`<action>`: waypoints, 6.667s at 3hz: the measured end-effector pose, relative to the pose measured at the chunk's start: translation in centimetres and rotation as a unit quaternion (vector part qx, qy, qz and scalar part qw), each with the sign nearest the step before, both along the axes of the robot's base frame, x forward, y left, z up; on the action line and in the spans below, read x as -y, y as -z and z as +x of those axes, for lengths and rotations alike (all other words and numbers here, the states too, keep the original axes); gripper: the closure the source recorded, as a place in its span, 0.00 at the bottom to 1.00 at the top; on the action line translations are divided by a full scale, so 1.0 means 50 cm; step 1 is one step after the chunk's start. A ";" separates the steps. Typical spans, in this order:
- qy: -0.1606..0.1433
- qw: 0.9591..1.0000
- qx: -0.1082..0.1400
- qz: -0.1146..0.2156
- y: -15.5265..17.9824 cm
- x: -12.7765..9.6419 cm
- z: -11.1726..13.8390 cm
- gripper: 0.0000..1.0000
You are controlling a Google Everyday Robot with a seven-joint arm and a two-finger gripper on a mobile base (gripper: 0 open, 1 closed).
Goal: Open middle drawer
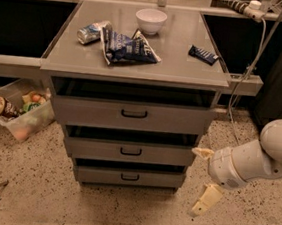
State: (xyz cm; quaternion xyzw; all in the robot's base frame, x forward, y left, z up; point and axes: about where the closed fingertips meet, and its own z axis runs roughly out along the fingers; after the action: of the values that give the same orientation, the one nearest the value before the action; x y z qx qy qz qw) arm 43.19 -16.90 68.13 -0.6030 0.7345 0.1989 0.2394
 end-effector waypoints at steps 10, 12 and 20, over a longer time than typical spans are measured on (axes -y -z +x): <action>-0.031 0.978 0.179 0.101 0.438 -0.245 0.375 0.00; -0.036 0.971 0.225 0.069 0.475 -0.240 0.471 0.00; -0.133 0.981 0.085 -0.110 0.563 -0.262 0.460 0.00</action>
Offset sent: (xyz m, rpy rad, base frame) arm 0.0489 0.0464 -0.1125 0.2534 -0.3052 0.0234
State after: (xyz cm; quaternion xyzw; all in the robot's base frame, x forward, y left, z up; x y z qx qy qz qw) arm 66.22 -3.78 39.99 -0.7325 0.6424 0.0952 0.2044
